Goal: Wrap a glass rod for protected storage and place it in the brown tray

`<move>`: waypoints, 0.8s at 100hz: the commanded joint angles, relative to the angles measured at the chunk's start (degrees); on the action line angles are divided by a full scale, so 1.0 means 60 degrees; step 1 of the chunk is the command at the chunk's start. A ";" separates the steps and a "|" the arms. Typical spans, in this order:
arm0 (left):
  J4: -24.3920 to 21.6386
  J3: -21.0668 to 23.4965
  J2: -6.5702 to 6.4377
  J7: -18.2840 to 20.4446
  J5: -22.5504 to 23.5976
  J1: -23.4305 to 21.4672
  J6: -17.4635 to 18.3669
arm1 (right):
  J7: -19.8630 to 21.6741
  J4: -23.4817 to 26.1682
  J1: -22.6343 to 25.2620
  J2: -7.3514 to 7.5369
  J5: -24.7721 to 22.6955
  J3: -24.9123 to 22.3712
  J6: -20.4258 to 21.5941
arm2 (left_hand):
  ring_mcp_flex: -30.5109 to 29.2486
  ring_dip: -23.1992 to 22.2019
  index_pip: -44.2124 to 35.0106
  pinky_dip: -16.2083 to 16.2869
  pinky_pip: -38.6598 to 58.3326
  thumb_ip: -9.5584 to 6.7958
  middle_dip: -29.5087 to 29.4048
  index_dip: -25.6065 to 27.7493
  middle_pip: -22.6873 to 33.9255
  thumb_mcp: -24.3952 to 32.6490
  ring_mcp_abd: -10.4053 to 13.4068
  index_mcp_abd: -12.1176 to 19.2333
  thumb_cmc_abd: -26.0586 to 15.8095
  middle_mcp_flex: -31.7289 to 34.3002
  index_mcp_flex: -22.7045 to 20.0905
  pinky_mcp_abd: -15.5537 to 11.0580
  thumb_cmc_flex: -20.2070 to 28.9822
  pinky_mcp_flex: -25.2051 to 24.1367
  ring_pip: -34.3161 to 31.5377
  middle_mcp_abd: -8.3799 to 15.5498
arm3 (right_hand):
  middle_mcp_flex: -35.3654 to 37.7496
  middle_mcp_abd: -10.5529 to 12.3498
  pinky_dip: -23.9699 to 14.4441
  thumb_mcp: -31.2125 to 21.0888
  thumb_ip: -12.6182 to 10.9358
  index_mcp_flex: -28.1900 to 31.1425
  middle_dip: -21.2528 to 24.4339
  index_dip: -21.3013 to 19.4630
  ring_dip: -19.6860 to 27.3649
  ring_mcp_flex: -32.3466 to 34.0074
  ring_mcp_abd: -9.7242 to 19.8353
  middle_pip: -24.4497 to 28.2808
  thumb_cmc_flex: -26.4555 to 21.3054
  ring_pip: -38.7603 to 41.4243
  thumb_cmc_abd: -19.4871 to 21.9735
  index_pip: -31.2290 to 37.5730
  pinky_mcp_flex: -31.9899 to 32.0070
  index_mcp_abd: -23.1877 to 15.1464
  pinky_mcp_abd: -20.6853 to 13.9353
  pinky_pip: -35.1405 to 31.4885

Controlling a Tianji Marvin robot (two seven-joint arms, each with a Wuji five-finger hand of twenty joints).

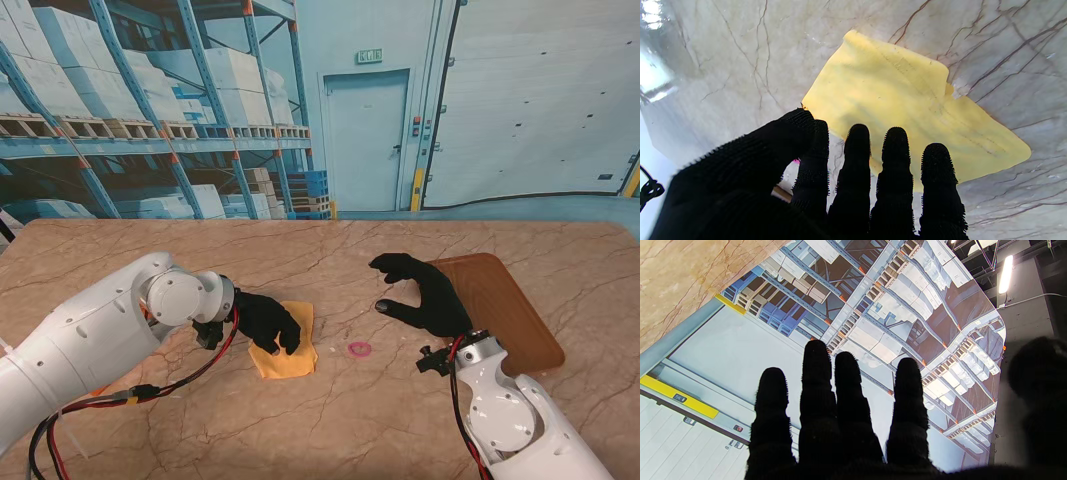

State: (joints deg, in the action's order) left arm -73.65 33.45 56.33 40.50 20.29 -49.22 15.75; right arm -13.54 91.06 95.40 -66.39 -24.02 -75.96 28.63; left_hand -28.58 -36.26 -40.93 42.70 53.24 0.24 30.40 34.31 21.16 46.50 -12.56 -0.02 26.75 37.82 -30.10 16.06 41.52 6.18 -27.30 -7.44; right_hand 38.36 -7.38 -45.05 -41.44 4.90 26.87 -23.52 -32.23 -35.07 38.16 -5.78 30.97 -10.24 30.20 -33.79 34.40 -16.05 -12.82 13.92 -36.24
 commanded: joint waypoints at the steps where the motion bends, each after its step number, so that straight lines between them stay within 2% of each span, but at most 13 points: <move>1: -0.0198 0.0186 -0.0013 -0.0050 -0.0038 -0.0232 0.0037 | -0.0039 0.0061 0.0044 -0.0053 -0.0028 0.0012 0.0028 | 0.0115 0.0020 0.0373 0.0216 -0.0075 0.0297 -0.0086 -0.0139 -0.0200 -0.0407 0.0099 -0.0109 0.0269 -0.0141 0.0240 -0.0007 -0.0293 -0.0096 0.0096 -0.0116 | 0.0035 0.0013 -0.0252 -0.0060 -0.0218 -0.0147 -0.0007 0.0031 -0.0109 -0.0014 0.0064 0.0100 0.0182 0.0125 0.0181 -0.0086 0.0041 -0.0074 -0.0029 -0.0176; 9: -0.0367 0.0618 0.0046 -0.0416 0.0263 -0.0604 0.0059 | -0.0048 0.0064 0.0048 -0.0054 -0.0031 0.0011 0.0032 | 0.0085 -0.0047 0.0420 0.0350 0.0077 0.0337 -0.0064 -0.0155 -0.0174 -0.0667 0.0004 -0.0186 -0.0084 -0.0086 0.0177 0.0040 -0.0202 -0.0025 0.0004 -0.0221 | 0.0039 0.0005 -0.0253 -0.0050 -0.0219 -0.0144 -0.0007 0.0030 -0.0110 -0.0014 0.0070 0.0104 0.0174 0.0129 0.0181 -0.0083 0.0035 -0.0078 -0.0026 -0.0180; 19: -0.0479 0.0944 0.0169 -0.1180 0.1024 -0.0973 0.0097 | -0.0044 0.0068 0.0055 -0.0053 -0.0029 0.0007 0.0045 | 0.0031 -0.0115 0.0468 0.0457 0.0301 0.0568 -0.0058 -0.0148 -0.0147 -0.0880 -0.0109 -0.0220 -0.0232 0.0014 0.0092 0.0126 0.0026 0.0061 -0.0155 -0.0319 | 0.0039 0.0010 -0.0251 -0.0043 -0.0221 -0.0143 -0.0006 0.0029 -0.0110 -0.0008 0.0073 0.0105 0.0178 0.0132 0.0187 -0.0079 0.0040 -0.0082 -0.0032 -0.0179; 31: -0.0473 0.0956 0.0291 -0.1715 0.1513 -0.1124 -0.0198 | -0.0046 0.0075 0.0064 -0.0054 -0.0028 0.0001 0.0059 | 0.0206 -0.0112 0.0672 0.0397 0.0332 0.0523 -0.0085 -0.0265 -0.0172 -0.1027 -0.0210 -0.0391 -0.0579 -0.0136 0.0158 0.0167 -0.0029 -0.0047 -0.0210 -0.0435 | 0.0037 0.0009 -0.0251 -0.0040 -0.0223 -0.0148 -0.0005 0.0030 -0.0106 -0.0013 0.0061 0.0107 0.0178 0.0128 0.0199 -0.0079 0.0035 -0.0087 -0.0027 -0.0183; 45: -0.0279 0.0701 0.0480 -0.2234 0.1508 -0.1113 -0.0704 | -0.0072 0.0085 0.0079 -0.0058 -0.0040 -0.0011 0.0070 | 0.0481 -0.0065 0.0937 0.0281 0.0411 0.0466 -0.0190 -0.0432 -0.0256 -0.1442 -0.0309 -0.0544 -0.1032 -0.0335 0.0172 0.0183 0.0080 -0.0211 -0.0260 -0.0608 | 0.0032 -0.0001 -0.0249 -0.0038 -0.0226 -0.0140 -0.0004 0.0030 -0.0108 -0.0014 0.0074 0.0108 0.0177 0.0132 0.0201 -0.0075 0.0039 -0.0073 -0.0032 -0.0184; 62: 0.0212 0.0135 0.0764 -0.2928 0.1415 -0.0872 -0.1006 | -0.0084 0.0099 0.0097 -0.0060 -0.0043 -0.0023 0.0075 | 0.0562 -0.0017 0.1087 0.0210 0.0620 0.0484 -0.0282 -0.0583 -0.0265 -0.1904 -0.0414 -0.0752 -0.1420 -0.0302 -0.0081 0.0249 0.0007 -0.0210 -0.0356 -0.0730 | 0.0032 0.0005 -0.0248 -0.0031 -0.0225 -0.0135 -0.0001 0.0032 -0.0108 -0.0010 0.0060 0.0106 0.0182 0.0134 0.0194 -0.0078 0.0036 -0.0072 -0.0024 -0.0187; 80: 0.0598 -0.0659 0.0943 -0.2811 0.0895 -0.0356 -0.1485 | -0.0116 0.0115 0.0116 -0.0067 -0.0052 -0.0038 0.0083 | 0.0687 0.0099 0.1345 -0.0021 0.0509 0.0408 -0.0407 -0.0736 -0.0376 -0.2391 -0.0517 -0.0814 -0.1913 -0.0349 0.0028 0.0245 -0.0030 -0.0380 -0.0324 -0.0821 | 0.0037 0.0002 -0.0249 -0.0035 -0.0227 -0.0134 0.0000 0.0032 -0.0108 -0.0015 0.0060 0.0106 0.0191 0.0133 0.0215 -0.0077 0.0036 -0.0085 -0.0018 -0.0190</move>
State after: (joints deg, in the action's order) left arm -70.55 29.88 60.95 22.33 25.47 -51.88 6.89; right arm -14.06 91.21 95.68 -66.48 -24.22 -76.19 28.85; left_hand -24.14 -37.52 -34.70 43.41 55.53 2.09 29.12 30.68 20.75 33.38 -16.11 -4.19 17.56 36.89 -30.29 16.61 41.05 4.74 -31.09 -12.51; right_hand 38.36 -7.39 -45.05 -41.44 4.90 26.87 -23.52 -32.23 -35.07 38.16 -5.78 30.97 -10.24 30.23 -33.79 34.40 -16.05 -12.82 13.92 -36.24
